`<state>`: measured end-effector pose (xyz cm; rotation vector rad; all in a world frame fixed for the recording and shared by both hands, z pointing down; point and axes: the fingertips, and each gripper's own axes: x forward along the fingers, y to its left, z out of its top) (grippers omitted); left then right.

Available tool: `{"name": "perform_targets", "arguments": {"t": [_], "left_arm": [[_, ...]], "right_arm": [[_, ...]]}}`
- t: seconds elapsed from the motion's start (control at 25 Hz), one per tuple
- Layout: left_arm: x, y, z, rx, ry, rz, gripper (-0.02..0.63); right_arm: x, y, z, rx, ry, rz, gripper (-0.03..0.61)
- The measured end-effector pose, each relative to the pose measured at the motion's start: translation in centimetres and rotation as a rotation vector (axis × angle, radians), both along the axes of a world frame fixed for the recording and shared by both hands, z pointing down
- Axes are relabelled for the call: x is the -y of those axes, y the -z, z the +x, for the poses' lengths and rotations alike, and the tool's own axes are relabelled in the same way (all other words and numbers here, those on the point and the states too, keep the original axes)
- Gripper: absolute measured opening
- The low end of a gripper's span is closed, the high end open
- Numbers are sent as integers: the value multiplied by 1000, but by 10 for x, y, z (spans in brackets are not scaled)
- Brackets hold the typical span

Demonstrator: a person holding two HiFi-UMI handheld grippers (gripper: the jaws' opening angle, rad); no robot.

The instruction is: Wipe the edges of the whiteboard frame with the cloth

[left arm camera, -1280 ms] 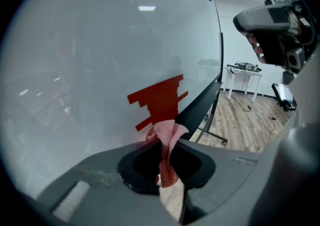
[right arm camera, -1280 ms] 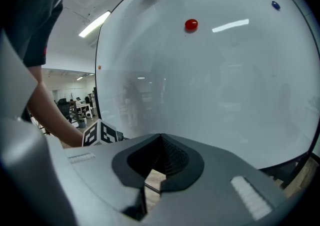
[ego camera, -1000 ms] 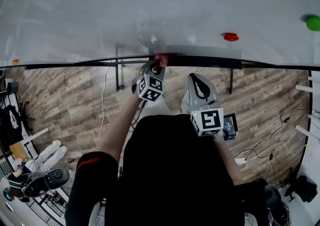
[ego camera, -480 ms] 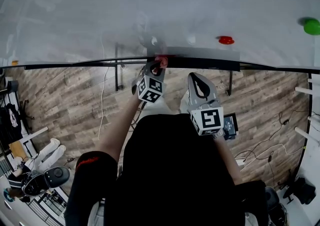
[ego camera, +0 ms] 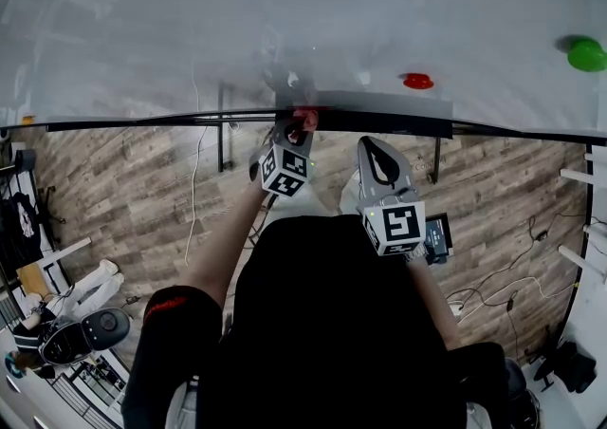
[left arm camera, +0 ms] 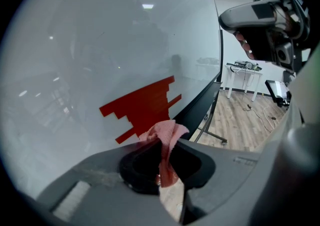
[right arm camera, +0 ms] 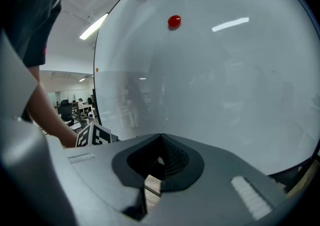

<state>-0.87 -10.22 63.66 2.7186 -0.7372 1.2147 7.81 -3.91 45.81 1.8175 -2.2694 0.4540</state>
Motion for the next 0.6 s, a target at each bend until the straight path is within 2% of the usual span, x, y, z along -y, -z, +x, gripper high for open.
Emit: {"name": "perform_targets", "arguments": {"t": [0.6], "left_arm": [[-3,3,13,3,20,-2,48]], "right_arm": [[0,3,14,0,17,-1,2]]}}
